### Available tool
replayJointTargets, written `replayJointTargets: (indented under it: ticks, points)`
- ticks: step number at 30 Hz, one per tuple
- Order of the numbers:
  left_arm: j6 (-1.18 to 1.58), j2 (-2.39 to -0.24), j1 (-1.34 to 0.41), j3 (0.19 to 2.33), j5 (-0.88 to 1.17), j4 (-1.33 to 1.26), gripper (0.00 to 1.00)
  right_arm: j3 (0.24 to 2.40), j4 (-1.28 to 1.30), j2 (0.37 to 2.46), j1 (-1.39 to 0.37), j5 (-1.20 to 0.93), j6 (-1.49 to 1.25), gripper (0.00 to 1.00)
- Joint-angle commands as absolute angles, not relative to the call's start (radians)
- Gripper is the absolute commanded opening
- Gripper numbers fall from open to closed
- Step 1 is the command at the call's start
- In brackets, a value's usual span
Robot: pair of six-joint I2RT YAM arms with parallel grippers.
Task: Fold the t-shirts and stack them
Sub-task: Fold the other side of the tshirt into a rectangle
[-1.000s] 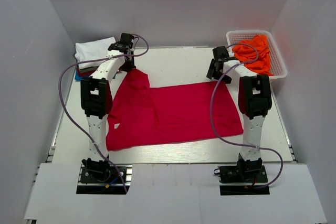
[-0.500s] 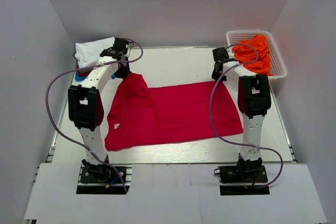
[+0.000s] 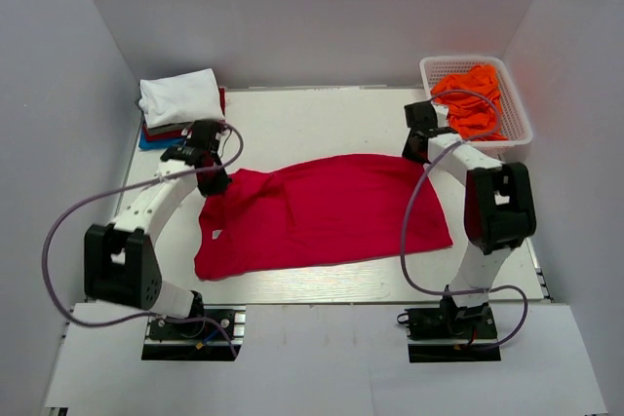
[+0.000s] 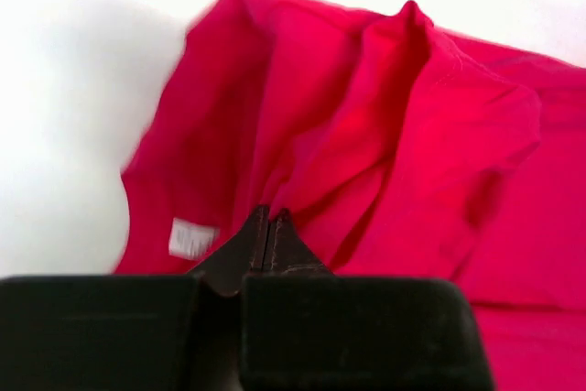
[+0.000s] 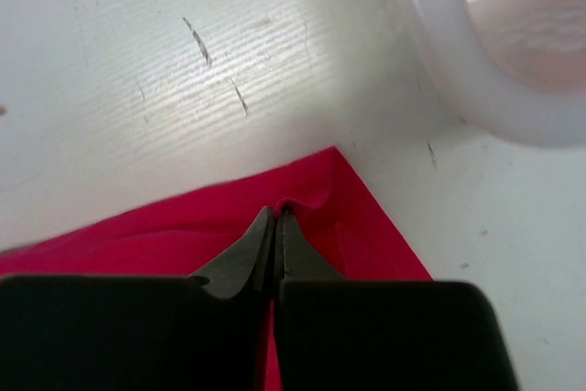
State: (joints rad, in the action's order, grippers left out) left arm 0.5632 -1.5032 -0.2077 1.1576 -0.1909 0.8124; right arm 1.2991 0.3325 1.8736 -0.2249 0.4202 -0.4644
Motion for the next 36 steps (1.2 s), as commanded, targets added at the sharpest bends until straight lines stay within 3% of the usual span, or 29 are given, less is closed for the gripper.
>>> replayJointTargets:
  ticks: [1,10,16,25,33,34,35,36]
  points:
    - [0.675,-1.350,-0.215,1.040,-0.152,0.790,0.00,1.223,0.296,1.755,-0.229,0.451,-0.465,0.00]
    - [0.784,-1.037,-0.215,0.708,-0.118,0.801,0.00,0.990,0.273,1.490,-0.224,0.403,-0.468,0.00]
    - [0.900,-0.957,-0.215,0.575,-0.095,0.821,0.00,0.861,0.264,1.379,-0.219,0.403,-0.474,0.00]
    - [1.182,-0.996,-0.215,0.603,-0.287,1.037,0.00,0.859,0.314,1.382,-0.196,0.495,-0.476,0.00]
    - [1.227,-0.960,-0.215,0.594,-0.285,1.045,0.00,0.904,0.331,1.394,-0.158,0.448,-0.468,0.00]
    - [1.227,-0.960,-0.224,0.594,-0.272,1.045,0.04,0.894,0.324,1.394,-0.152,0.433,-0.462,0.00]
    - [1.227,-0.960,-0.224,0.594,-0.256,1.045,0.16,0.890,0.322,1.396,-0.152,0.416,-0.460,0.03]
    - [1.227,-0.960,-0.224,0.594,-0.256,1.045,0.16,0.885,0.318,1.397,-0.152,0.413,-0.462,0.04]
